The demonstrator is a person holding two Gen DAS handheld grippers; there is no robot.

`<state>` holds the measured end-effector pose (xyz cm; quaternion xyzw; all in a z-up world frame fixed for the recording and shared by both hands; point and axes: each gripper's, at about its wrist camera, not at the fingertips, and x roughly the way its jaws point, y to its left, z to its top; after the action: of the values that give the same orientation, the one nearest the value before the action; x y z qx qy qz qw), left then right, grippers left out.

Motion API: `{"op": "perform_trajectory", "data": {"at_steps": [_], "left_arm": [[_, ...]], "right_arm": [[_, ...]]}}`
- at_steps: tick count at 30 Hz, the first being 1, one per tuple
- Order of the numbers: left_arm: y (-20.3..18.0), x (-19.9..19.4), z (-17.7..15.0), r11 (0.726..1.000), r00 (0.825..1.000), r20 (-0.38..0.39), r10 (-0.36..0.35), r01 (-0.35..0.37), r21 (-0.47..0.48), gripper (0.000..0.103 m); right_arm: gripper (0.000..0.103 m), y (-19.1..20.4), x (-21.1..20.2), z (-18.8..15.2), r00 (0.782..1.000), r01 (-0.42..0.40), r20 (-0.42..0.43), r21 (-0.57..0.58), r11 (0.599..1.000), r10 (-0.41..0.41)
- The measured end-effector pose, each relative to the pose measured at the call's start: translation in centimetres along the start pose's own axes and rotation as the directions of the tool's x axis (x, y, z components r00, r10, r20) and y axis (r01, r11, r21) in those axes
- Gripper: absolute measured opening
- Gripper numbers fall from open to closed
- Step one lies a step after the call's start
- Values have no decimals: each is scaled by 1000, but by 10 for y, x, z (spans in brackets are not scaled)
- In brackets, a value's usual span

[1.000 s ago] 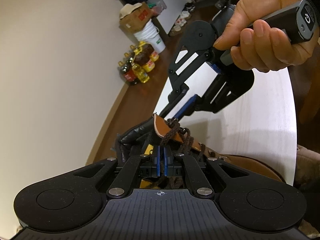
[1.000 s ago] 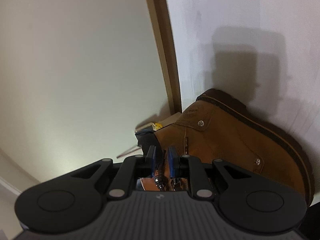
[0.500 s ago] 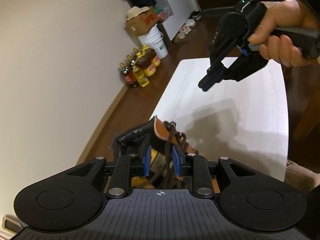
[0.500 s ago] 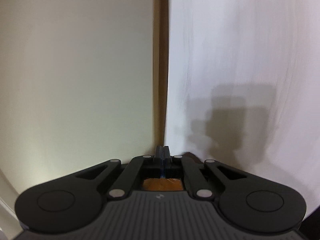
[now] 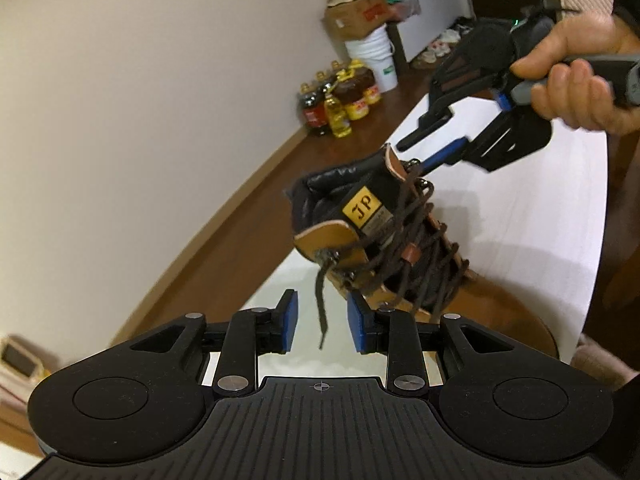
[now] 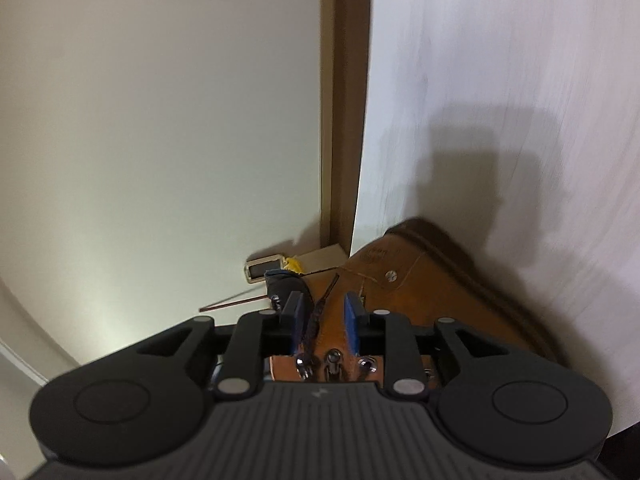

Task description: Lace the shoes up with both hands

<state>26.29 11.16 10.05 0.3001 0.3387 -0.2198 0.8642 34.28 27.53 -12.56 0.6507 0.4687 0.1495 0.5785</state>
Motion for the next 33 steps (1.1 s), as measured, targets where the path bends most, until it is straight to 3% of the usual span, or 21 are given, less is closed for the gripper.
{"op": "perform_trajectory", "data": {"at_steps": [5,10,23,28,33], "left_arm": [[-4,18,4,993,994,-46,-96,93,-77,31],[-15,30,5,994,991,-69,-112,112,-9,32],[-5,8,8,984,986,65,-156,161,-81,32],[-15,19,10,977,978,29,-209,210,-39,32],[-21,25,15,979,978,50,-201,203,-38,32]], "right_arm": [[25,-4,17,-3,1000,-29,-8,65,997,29],[25,-1,12,-5,999,-37,-4,90,995,37],[25,-1,20,-7,998,-61,10,109,992,60],[25,1,23,-6,999,-51,2,101,994,51],[25,6,13,-11,997,-76,38,123,990,72]]}}
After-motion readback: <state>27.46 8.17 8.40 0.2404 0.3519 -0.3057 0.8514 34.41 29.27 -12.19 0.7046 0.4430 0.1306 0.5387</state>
